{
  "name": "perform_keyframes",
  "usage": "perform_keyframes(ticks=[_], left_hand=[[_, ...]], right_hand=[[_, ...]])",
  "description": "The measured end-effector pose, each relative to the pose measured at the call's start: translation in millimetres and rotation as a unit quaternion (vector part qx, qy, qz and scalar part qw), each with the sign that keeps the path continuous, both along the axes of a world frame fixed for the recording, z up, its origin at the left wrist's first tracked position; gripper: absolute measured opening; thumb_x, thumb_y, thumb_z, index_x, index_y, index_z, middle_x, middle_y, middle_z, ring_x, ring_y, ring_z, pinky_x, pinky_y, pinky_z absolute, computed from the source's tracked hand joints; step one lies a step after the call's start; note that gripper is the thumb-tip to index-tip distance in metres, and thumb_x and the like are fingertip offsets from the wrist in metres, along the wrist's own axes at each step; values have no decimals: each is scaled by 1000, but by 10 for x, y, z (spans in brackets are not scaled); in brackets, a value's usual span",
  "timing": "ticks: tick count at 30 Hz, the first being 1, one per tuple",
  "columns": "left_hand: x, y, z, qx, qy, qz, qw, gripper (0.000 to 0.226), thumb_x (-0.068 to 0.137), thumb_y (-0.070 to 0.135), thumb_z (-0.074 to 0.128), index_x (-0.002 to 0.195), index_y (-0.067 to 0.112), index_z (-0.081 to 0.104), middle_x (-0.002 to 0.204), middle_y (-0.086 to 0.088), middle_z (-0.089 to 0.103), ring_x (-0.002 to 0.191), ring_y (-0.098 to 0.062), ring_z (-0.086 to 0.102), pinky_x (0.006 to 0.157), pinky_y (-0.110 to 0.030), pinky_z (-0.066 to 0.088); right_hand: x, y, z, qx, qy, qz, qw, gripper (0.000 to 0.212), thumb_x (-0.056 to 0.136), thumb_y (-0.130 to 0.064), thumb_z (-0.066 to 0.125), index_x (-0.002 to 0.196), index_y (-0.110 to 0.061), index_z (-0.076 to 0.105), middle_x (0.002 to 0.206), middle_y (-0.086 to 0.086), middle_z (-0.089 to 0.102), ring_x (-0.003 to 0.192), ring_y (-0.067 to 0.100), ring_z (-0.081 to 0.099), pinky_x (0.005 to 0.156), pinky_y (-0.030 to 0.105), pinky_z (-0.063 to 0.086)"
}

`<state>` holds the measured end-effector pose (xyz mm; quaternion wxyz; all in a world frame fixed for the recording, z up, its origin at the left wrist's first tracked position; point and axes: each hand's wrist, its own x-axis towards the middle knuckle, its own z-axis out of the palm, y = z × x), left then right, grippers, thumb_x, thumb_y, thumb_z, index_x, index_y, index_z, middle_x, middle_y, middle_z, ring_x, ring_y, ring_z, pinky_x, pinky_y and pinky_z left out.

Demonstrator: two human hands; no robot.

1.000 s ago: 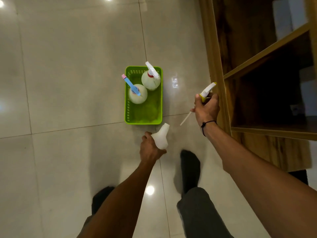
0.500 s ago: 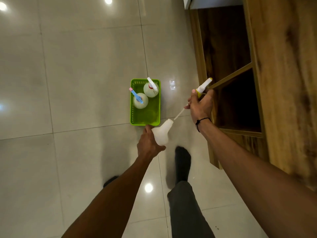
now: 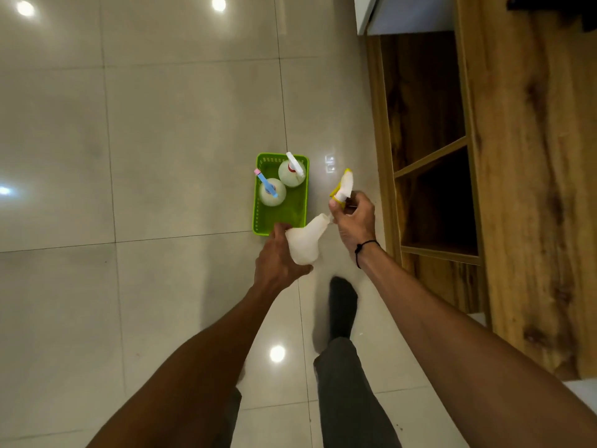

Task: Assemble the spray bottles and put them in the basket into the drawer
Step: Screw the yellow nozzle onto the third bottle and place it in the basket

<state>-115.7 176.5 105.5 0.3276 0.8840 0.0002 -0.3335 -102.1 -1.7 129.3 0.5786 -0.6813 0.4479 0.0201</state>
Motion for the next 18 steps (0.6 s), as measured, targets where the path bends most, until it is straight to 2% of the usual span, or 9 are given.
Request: perform_keyframes(ticks=[5, 9, 13, 16, 18], left_hand=[[106, -59, 79, -17, -14, -5, 1000, 99, 51, 40, 99, 132, 26, 44, 128, 6, 62, 110, -27, 65, 80, -41, 56], [185, -19, 63, -26, -3, -15, 1000, 98, 50, 34, 101, 132, 25, 46, 123, 8, 62, 107, -26, 63, 79, -38, 54], [270, 8, 44, -58, 33, -43, 997, 98, 50, 29, 103, 132, 23, 49, 117, 9, 60, 107, -26, 61, 82, -39, 56], [342, 72, 38, -69, 44, -63, 995, 99, 50, 23, 104, 133, 21, 51, 125, 4, 63, 113, -27, 61, 84, -35, 53], [348, 86, 75, -63, 33, -71, 995, 100, 50, 25, 103, 135, 22, 51, 129, 2, 63, 115, -27, 62, 83, -35, 53]], right_hand=[[-75, 27, -10, 105, -9, -8, 994, 30, 90, 4, 74, 120, 3, 68, 102, 13, 68, 95, 24, 65, 89, 42, 58], [-121, -70, -14, 145, -26, 28, 989, 35, 87, 11, 73, 121, 6, 68, 109, 13, 69, 97, 21, 65, 90, 37, 57], [-164, -246, 16, 171, -43, 64, 982, 38, 87, 12, 73, 122, -2, 69, 115, 12, 70, 104, 21, 67, 88, 27, 60], [-207, -328, 22, 180, -39, 98, 978, 42, 85, 14, 74, 125, 4, 67, 112, 12, 71, 105, 23, 67, 91, 33, 62], [-226, -314, 38, 185, -31, 85, 979, 40, 83, 11, 78, 121, 5, 67, 105, 13, 72, 99, 24, 71, 87, 39, 64]])
